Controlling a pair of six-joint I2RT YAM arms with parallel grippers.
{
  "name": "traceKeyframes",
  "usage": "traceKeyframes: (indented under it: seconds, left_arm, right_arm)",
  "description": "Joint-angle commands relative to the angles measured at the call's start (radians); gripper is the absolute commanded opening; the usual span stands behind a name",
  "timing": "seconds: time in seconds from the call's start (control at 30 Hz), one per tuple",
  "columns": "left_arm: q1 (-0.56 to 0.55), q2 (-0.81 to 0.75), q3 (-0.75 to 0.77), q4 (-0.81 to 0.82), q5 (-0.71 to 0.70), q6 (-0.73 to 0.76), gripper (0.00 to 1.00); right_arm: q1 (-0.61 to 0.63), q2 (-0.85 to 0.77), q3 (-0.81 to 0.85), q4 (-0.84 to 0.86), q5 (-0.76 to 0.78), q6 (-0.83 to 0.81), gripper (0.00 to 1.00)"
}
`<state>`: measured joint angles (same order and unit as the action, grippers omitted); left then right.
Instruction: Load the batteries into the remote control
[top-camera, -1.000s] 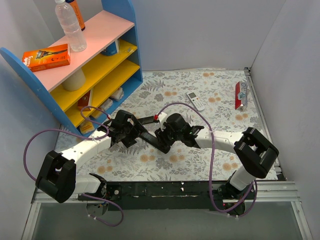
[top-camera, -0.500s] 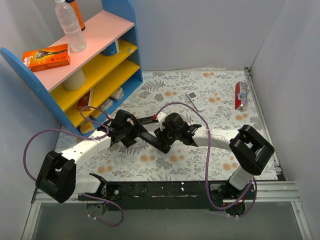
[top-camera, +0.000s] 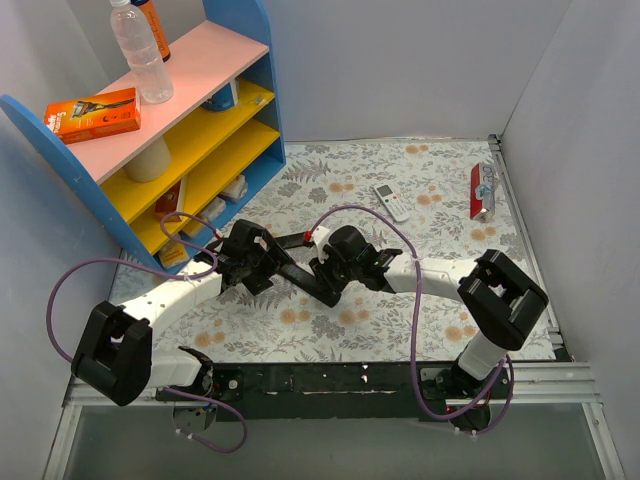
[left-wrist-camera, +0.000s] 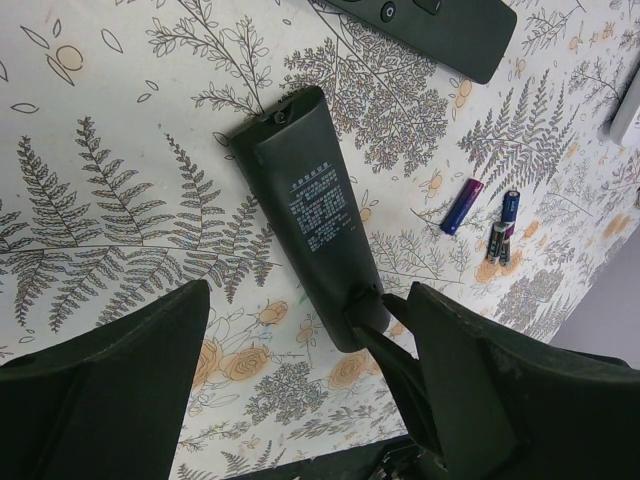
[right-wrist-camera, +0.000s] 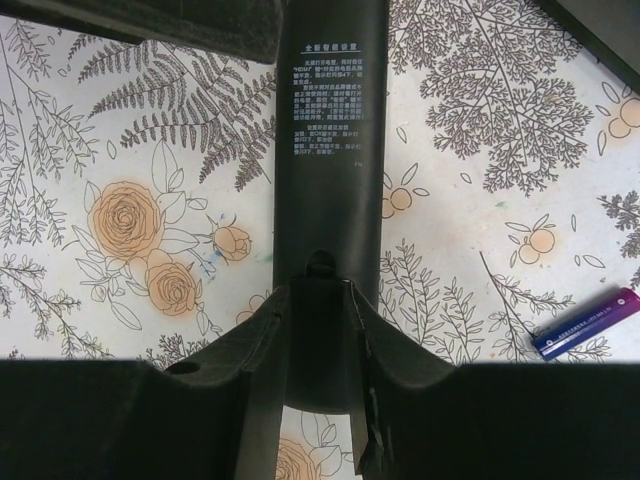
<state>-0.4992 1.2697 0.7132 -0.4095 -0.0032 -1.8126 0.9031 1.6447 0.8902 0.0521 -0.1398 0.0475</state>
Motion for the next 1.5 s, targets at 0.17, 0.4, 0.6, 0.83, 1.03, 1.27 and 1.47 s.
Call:
traceKeyframes:
  seconds: [0.17,0.4,0.6,0.83,1.03,1.27,1.47]
  left_arm:
    - [0.008,-0.01,0.0,0.011,0.002,0.013,0.81]
    - [0.008,-0.015,0.0,0.011,0.002,0.013,0.81]
    - [0.008,-0.021,-0.003,0.011,0.002,0.012,0.81]
    - [0.008,-0.035,-0.004,0.008,0.002,0.012,0.81]
    - [0.008,-0.043,-0.004,0.009,0.002,0.012,0.81]
    - [0.008,-0.084,-0.004,0.009,-0.026,0.025,0.82]
    - [0.008,-0.199,0.002,0.008,-0.102,0.096,0.94]
  right_arm:
    - [-0.003,-0.002,0.013,0.014,-0.034,-0.034,0.34]
    - [-0.004,-0.089,-0.019,0.046,0.028,-0.009,0.35]
    - [-0.006,-0.053,0.001,0.006,0.065,0.002,0.35]
    - [-0.006,0.016,0.013,0.023,0.054,0.006,0.35]
    - [-0.004,0.075,0.016,-0.011,0.046,-0.001,0.34]
    - [-0.004,0.058,-0.017,-0.029,0.051,0.008,0.34]
    - [-0.013,-0.062,0.038,-0.069,0.136,0.038,0.45]
